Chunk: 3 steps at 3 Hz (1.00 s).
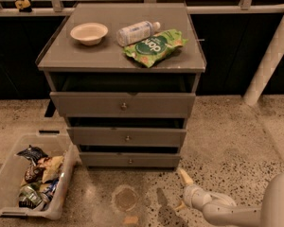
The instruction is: Open bottom drawer
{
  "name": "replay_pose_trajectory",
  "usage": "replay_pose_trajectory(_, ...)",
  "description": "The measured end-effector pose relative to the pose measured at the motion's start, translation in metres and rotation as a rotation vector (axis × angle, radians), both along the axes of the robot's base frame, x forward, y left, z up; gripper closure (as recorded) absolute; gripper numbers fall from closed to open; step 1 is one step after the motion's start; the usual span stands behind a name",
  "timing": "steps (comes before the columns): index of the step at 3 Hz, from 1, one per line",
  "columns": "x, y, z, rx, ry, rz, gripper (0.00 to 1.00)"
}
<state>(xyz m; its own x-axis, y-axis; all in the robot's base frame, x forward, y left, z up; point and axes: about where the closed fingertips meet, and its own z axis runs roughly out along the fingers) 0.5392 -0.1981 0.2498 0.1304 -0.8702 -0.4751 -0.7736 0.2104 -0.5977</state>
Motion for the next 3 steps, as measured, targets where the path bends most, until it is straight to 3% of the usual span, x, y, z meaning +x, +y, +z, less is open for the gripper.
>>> replay_pose_trajectory(1, 0.003, 0.009, -0.001, 0.024, 0.006, 0.015, 0.0)
replay_pose_trajectory(2, 0.035, 0.027, -0.017, 0.03, -0.043, 0.108, 0.0)
replay_pose_trajectory(3, 0.062, 0.04, -0.008, 0.023, -0.093, 0.2, 0.0)
